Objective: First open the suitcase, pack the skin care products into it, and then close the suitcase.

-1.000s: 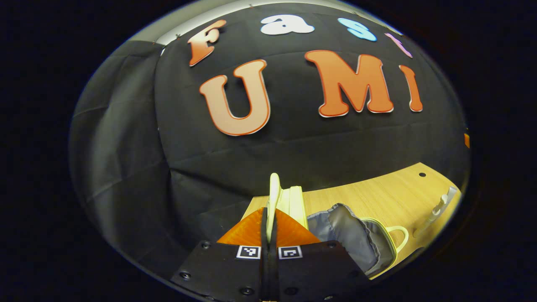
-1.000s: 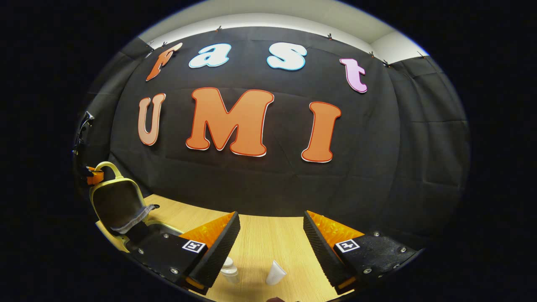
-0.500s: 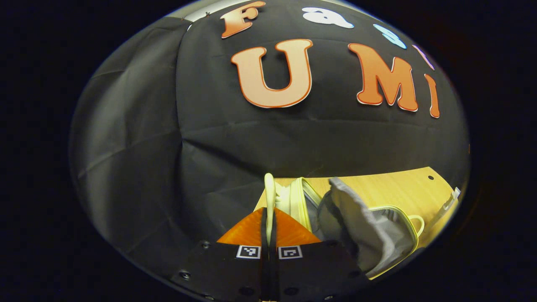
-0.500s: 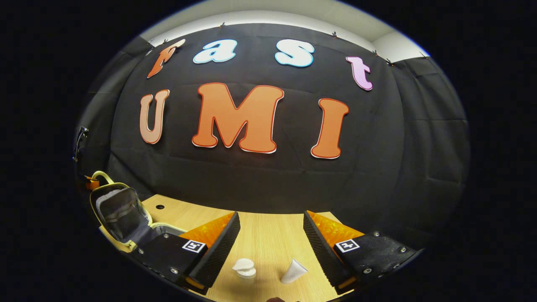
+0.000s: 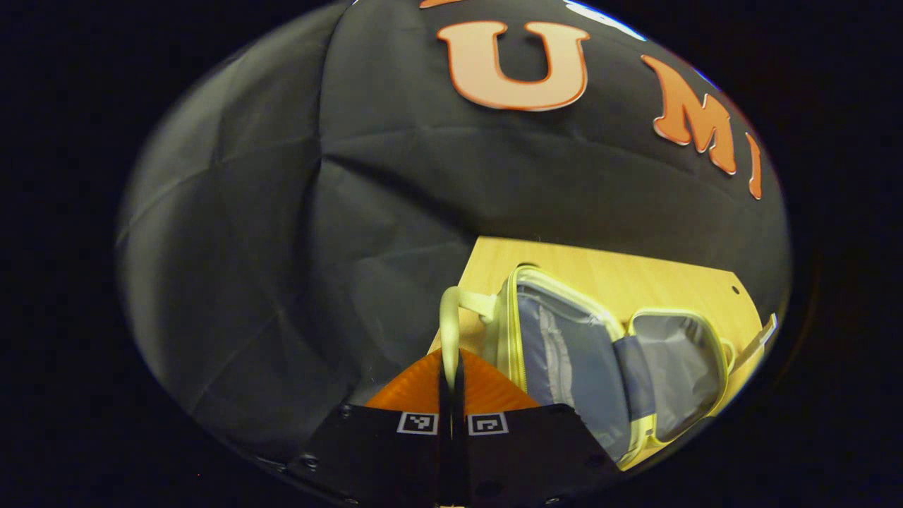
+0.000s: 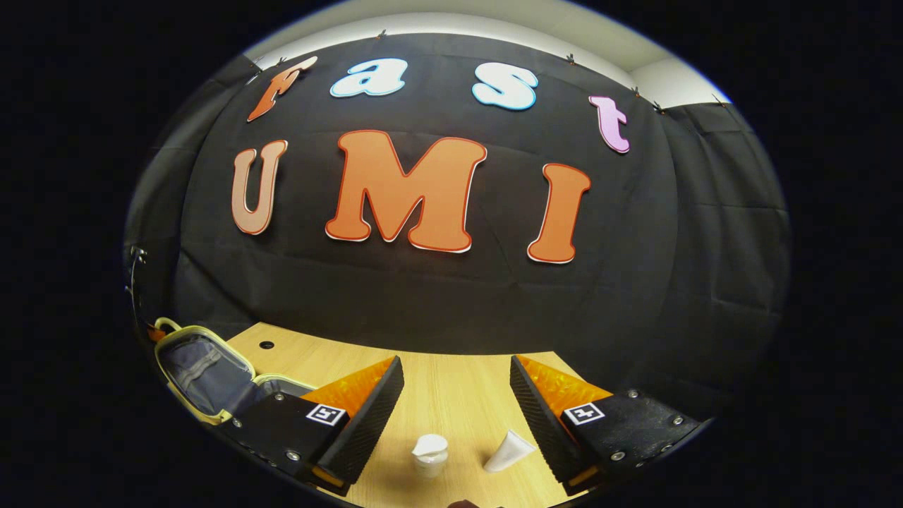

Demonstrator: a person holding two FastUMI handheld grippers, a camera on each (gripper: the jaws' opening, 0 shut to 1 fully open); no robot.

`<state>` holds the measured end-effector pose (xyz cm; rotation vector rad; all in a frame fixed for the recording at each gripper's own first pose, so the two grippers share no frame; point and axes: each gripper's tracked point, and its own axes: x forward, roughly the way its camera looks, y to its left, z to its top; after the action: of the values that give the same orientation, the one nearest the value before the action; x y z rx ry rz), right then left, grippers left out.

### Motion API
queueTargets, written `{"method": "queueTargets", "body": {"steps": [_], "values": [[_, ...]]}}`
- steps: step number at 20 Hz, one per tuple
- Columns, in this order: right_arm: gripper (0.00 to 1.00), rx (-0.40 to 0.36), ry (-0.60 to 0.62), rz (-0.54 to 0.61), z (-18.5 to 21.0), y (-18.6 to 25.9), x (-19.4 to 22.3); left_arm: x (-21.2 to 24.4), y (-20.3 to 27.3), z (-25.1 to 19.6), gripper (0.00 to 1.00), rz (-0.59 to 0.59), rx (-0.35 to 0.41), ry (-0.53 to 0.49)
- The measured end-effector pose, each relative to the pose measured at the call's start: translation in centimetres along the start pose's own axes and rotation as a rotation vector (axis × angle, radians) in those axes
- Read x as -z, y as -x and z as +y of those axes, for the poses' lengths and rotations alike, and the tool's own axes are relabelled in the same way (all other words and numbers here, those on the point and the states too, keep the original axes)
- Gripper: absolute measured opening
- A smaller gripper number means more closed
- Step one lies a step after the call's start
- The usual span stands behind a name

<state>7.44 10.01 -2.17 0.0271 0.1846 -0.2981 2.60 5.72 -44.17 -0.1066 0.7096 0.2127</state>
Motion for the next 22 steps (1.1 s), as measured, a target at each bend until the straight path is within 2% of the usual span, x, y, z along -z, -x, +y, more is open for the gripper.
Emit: {"method": "queueTargets", "body": {"steps": [5, 6, 8, 11, 12, 15, 17, 22], "values": [[0.96, 0.051, -0.052, 0.03, 0.7, 0.5, -0.2, 2.8, -1.6, 1.1, 0.02, 0.055, 0.0, -0.002], [0.96, 0.054, -0.055, 0.038, 0.9, 0.7, 0.0, 3.4, -2.2, 2.0, 0.05, 0.068, -0.029, -0.025], [0.97, 0.05, -0.045, 0.045, 1.3, 0.8, 0.2, 3.2, -2.3, 3.7, 0.22, 0.045, -0.089, -0.076], [0.96, 0.037, -0.021, 0.044, 1.3, 0.7, 0.0, 1.8, -0.9, 3.0, 0.23, -0.018, -0.084, -0.072], [0.96, 0.036, -0.026, 0.036, 1.1, 0.7, -0.1, 1.3, -0.2, 1.9, 0.31, -0.046, -0.082, -0.075], [0.97, 0.036, -0.042, 0.012, 0.1, 0.4, -0.6, -1.6, 2.1, -0.5, 0.7, -0.151, -0.089, -0.125], [0.97, 0.025, -0.042, -0.006, -0.6, 0.3, -0.9, -4.0, 5.8, -2.0, 0.86, -0.228, -0.1, -0.158], [0.96, 0.022, -0.017, -0.054, -3.5, -0.2, -1.2, -9.1, 12.2, -8.8, 0.98, -0.398, -0.07, -0.212]]}}
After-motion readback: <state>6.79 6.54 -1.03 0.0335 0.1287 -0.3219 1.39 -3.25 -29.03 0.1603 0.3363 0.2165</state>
